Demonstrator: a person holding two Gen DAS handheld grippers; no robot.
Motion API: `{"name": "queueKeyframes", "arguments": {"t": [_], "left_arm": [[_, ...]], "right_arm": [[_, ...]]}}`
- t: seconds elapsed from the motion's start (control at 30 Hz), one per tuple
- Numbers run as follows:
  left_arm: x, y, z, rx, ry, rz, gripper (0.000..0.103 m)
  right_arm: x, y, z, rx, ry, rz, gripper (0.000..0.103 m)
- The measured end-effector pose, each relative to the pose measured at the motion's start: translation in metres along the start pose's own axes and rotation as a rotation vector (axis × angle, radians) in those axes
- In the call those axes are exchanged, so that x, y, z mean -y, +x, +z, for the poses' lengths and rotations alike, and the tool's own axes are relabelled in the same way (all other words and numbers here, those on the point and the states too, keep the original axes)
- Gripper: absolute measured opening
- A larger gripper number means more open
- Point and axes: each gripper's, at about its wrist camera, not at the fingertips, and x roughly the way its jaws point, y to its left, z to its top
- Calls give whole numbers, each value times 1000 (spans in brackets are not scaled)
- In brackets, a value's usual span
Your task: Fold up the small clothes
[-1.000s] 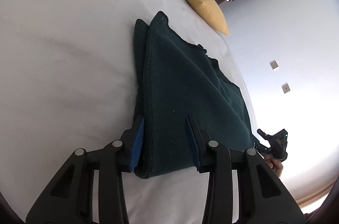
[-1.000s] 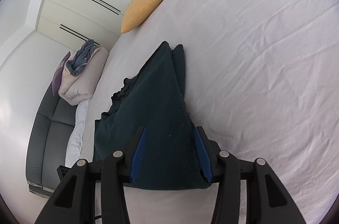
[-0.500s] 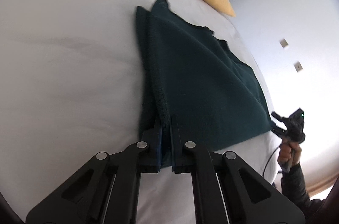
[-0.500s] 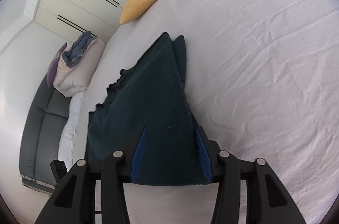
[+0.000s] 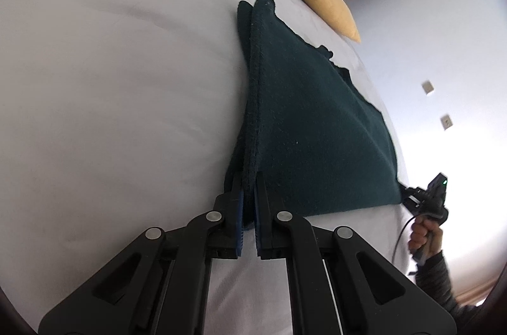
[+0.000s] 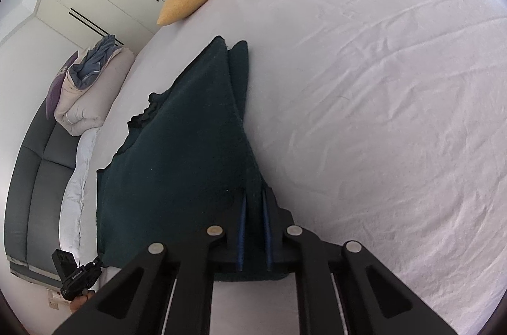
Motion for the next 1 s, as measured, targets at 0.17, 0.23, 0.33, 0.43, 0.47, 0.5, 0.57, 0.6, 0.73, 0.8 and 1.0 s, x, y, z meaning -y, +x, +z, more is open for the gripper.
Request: {"name": "queueKeyframes", "arguments": {"t": [0.17,0.23,0.33,0.43,0.47,0.5,0.57,0.6,0.73,0.8,1.0], "left_arm": [[-6,-14,3,-20,-50,-38,8],[-8,-30,7,3,-53,44,14],[-1,-54,18,82,-49,75,14],[26,-55,30,104,6,66,14],[36,-50,32,98,34,56,14],[48,-43,34,90,61,43,14],[66,-24,37,58,102,27,14],[76,-12,37,46,125,22,14],[91,29,35,-17,143,21,14],[90,48,32,-43,130,45,14],[78,55,23,-49,95,22,14]], "right_arm": [[1,-11,-1,9,15,4,13],[-6,-21,-2,33,-14,-33,16],[-23,-32,-4,59,-59,-29,16],[-42,-34,-3,92,-110,-44,17],[-44,-33,-2,103,-112,-63,21],[-42,-31,0,110,-87,-79,29],[-34,-30,0,119,-39,-95,37],[-30,-30,-1,121,-24,-95,40],[-20,-28,-9,97,-29,-120,47],[-17,-22,-12,63,-50,-130,45],[-10,-24,-18,64,-65,-89,12]]}}
